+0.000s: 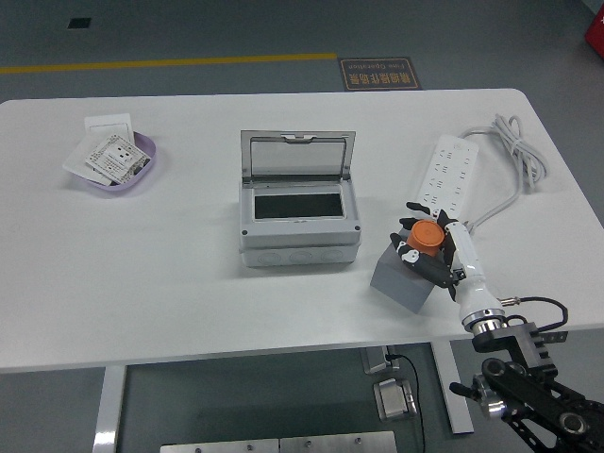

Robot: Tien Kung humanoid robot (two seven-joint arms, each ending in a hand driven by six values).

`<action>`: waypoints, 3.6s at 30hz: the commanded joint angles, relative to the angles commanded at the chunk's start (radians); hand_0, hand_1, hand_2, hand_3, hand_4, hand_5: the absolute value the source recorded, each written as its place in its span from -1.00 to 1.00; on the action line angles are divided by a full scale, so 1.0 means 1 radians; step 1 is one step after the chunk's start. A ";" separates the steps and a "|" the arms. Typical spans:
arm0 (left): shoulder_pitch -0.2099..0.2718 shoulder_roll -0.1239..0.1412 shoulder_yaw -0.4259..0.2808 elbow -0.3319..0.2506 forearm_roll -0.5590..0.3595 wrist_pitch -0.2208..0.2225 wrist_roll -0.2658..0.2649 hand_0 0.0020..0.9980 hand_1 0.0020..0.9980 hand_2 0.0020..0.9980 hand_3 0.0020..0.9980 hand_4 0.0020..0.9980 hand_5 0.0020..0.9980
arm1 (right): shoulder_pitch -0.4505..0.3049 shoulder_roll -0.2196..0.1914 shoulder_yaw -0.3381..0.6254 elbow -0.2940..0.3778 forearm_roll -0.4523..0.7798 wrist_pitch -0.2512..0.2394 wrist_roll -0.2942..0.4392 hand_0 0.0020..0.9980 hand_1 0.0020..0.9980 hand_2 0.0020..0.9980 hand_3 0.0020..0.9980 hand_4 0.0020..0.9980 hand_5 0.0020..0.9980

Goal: Pick up the cylinder from the cube,place it in the box,flap close box

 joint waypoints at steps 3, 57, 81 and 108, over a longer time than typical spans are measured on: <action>-0.001 0.000 0.009 0.000 -0.009 0.000 -0.003 0.29 0.38 0.16 0.17 0.05 -0.79 | 0.000 0.000 -0.001 0.000 0.006 -0.003 0.001 0.40 0.31 0.19 0.43 0.23 -0.81; 0.000 -0.002 -0.022 0.000 0.013 0.008 -0.008 0.29 0.40 0.18 0.18 0.15 -0.71 | 0.228 -0.036 -0.101 0.074 -0.244 -0.100 -0.173 -0.61 -0.42 -0.17 -0.29 -0.86 -1.00; -0.009 0.008 -0.022 0.000 0.020 0.010 -0.004 0.29 0.41 0.19 0.18 0.17 -0.66 | 0.783 0.125 -0.596 -0.320 -0.536 0.025 -0.485 -1.00 -0.77 -0.36 -0.44 -0.92 -1.00; -0.027 0.008 0.038 0.000 -0.025 0.007 -0.012 0.29 0.41 0.19 0.18 0.16 -0.66 | 0.870 0.211 -0.727 -0.487 -0.354 0.064 -0.411 -1.00 -0.71 -0.34 -0.37 -0.91 -1.00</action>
